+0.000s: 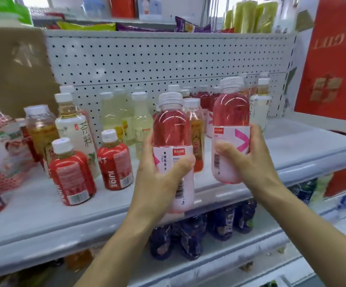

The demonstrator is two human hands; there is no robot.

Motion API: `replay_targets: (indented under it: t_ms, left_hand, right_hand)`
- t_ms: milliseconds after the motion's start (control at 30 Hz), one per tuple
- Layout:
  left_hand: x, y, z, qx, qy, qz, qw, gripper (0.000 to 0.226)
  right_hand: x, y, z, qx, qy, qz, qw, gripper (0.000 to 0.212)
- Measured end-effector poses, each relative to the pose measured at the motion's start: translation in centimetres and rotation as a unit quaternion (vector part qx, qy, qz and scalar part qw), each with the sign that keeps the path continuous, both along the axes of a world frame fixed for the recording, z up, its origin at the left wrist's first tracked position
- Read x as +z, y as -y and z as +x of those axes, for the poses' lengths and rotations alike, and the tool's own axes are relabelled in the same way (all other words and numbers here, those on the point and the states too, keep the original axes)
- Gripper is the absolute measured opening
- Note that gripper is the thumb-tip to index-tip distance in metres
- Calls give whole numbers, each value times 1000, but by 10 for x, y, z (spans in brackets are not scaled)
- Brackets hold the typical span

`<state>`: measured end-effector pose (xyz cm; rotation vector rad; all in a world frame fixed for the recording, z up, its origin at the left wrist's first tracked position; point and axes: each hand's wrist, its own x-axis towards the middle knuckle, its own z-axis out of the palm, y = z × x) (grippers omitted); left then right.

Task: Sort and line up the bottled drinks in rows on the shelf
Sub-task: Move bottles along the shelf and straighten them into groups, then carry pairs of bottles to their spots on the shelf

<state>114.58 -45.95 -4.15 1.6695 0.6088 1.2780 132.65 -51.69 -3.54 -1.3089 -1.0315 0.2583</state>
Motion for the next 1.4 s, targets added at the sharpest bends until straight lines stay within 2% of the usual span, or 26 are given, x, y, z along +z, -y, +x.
replay_targets:
  t_ms: [167, 367, 467, 567, 767, 867, 1000, 1167, 1267, 1400]
  left_hand:
    - [0, 20, 59, 59, 22, -11, 998, 62]
    - [-7, 42, 121, 118, 36, -20, 992, 65]
    - [-10, 49, 143, 140, 22, -35, 989, 59]
    - [-10, 45, 164, 158, 9, -45, 986, 49]
    - [-7, 24, 203, 162, -14, -43, 986, 51]
    - [-8, 11, 217, 176, -9, -47, 983, 61]
    - [-11, -14, 230, 190, -14, -51, 980, 79]
    - [-13, -52, 241, 234, -27, -59, 970, 88]
    - [-7, -69, 247, 239, -16, -85, 967, 85]
    - [-3, -84, 249, 250, -25, -107, 962, 86]
  right_hand:
    - [0, -23, 88, 36, 29, -42, 998, 63]
    - [-15, -62, 153, 101, 50, -103, 988, 75]
    - [-21, -86, 166, 113, 54, -111, 986, 82]
    - [-20, -107, 169, 133, 47, -113, 984, 77]
    - [-10, -133, 165, 169, 69, -111, 977, 72]
    - [-5, -130, 165, 180, 45, -114, 976, 93]
    - [-13, -124, 186, 184, 119, -126, 968, 64]
    - [-18, -95, 211, 55, 191, -37, 979, 13]
    - [-18, -82, 225, 4, 157, 2, 988, 8]
    - [-16, -80, 240, -53, 81, 40, 994, 31]
